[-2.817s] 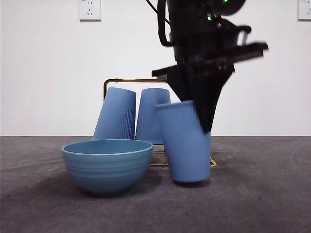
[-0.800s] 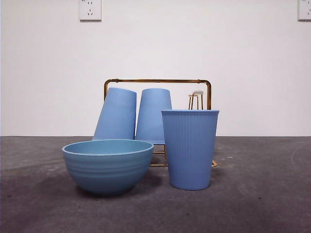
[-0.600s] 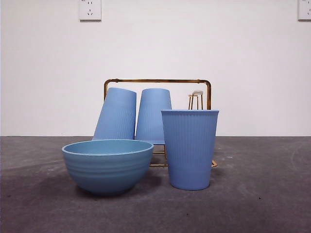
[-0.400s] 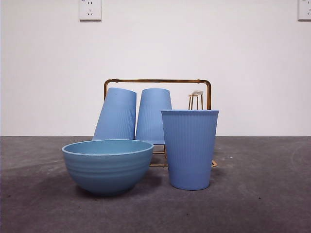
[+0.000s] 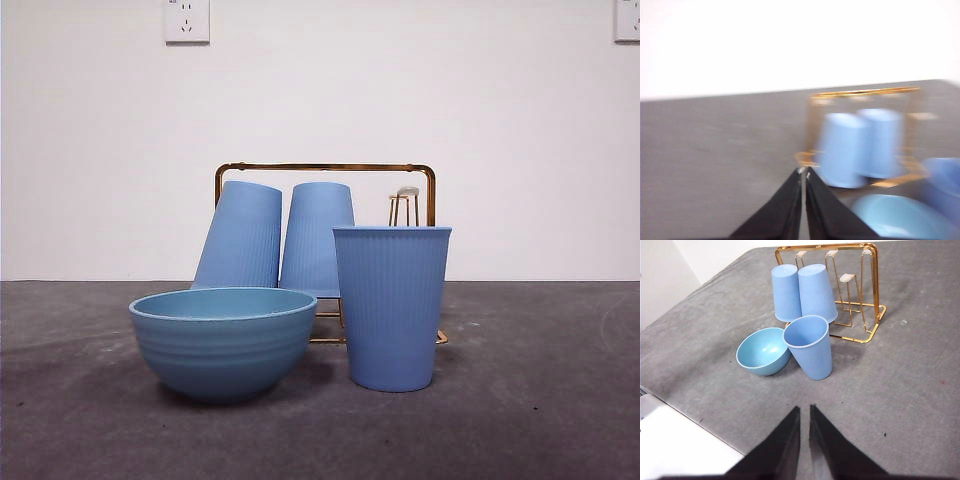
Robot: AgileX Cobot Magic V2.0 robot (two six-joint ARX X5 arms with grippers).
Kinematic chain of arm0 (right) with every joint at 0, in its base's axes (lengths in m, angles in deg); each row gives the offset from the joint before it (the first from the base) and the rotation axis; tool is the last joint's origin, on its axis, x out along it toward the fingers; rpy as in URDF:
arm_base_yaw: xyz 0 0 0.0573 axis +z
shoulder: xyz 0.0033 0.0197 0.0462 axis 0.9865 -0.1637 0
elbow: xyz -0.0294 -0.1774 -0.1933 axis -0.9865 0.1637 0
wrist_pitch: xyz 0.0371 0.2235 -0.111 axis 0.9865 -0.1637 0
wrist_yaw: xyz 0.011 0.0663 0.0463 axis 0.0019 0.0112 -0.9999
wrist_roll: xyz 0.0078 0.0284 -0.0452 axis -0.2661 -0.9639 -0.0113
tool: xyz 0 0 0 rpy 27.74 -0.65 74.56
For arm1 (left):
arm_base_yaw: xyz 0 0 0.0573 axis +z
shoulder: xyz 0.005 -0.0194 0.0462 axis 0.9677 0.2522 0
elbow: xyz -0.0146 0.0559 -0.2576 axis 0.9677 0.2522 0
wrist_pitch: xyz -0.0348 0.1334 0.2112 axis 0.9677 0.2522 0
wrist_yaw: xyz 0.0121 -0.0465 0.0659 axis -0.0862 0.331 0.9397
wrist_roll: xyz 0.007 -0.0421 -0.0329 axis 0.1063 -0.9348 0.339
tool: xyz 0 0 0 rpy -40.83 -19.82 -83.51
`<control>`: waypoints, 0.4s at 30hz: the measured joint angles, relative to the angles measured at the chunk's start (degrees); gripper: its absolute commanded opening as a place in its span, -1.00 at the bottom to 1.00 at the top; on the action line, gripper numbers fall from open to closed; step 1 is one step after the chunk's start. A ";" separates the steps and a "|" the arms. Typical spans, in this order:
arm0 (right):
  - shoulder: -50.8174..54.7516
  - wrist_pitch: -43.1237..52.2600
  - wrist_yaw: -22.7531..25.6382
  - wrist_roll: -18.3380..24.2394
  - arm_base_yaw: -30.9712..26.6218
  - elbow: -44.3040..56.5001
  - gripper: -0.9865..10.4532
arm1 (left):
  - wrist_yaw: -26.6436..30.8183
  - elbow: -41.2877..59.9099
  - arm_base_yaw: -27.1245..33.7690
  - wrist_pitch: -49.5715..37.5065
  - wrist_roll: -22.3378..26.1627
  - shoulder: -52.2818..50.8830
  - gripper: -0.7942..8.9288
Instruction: Right arm lift cup from the cupboard, then place it on the right of the bowl
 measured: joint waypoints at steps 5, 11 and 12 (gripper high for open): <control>-0.02 0.00 0.00 0.00 -0.02 0.00 -0.77 | 0.24 15.65 10.67 -4.83 3.54 -7.82 -0.81; -0.02 0.00 0.02 0.02 -0.11 0.00 -0.77 | 0.24 23.34 15.39 -5.84 3.28 -10.56 -0.81; -0.02 0.00 0.00 0.04 -0.11 0.00 -0.77 | 0.22 23.63 15.76 -6.43 3.26 -10.58 -0.81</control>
